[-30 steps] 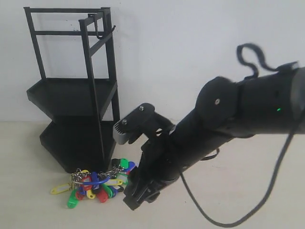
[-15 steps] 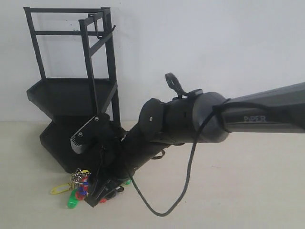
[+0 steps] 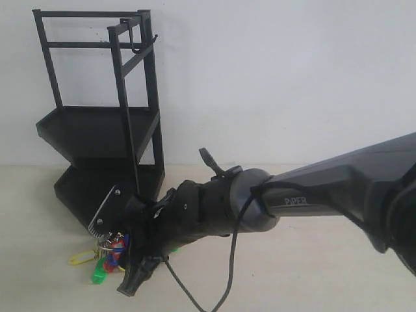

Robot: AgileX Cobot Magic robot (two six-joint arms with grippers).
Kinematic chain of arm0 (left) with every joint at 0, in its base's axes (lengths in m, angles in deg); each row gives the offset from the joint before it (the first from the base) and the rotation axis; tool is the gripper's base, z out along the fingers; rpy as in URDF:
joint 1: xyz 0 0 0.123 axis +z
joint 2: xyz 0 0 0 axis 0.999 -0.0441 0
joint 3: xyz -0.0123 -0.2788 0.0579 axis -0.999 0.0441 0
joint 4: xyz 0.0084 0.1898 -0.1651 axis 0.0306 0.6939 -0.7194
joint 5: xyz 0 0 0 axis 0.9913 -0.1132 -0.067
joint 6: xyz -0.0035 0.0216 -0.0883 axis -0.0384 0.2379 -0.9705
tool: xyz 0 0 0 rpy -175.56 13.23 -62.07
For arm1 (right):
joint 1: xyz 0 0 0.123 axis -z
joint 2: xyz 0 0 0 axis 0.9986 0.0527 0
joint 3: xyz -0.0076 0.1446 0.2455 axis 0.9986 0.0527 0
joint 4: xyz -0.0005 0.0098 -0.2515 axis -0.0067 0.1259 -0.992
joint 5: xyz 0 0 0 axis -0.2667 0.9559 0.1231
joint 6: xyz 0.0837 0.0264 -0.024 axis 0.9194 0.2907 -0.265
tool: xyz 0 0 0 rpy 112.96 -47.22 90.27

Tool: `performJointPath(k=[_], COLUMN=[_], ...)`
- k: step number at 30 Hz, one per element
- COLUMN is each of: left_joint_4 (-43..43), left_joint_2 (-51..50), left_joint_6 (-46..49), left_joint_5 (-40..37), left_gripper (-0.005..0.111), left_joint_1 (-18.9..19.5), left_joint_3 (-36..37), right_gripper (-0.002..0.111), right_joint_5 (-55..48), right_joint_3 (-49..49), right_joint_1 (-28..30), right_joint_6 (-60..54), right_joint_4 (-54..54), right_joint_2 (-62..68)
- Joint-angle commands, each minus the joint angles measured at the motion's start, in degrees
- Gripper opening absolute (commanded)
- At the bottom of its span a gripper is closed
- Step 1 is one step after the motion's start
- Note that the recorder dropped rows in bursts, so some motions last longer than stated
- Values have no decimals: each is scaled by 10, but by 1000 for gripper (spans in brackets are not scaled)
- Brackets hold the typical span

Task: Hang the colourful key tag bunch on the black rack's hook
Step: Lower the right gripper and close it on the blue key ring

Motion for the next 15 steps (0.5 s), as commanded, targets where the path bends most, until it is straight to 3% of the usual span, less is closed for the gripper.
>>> performJointPath(k=[1,15], left_joint_4=[-1,-1], left_joint_2=[-2,-2], left_joint_6=[-4,-4], left_joint_5=[2,2], left_gripper=[4,4], left_joint_1=[-5,-5], left_joint_3=[-1,-1], right_gripper=[62,62], right_joint_5=[34,59], right_joint_3=[-4,-4], right_joint_1=[-1,-6], right_joint_6=[-22,-34], right_joint_4=[0,6], right_joint_2=[4,29])
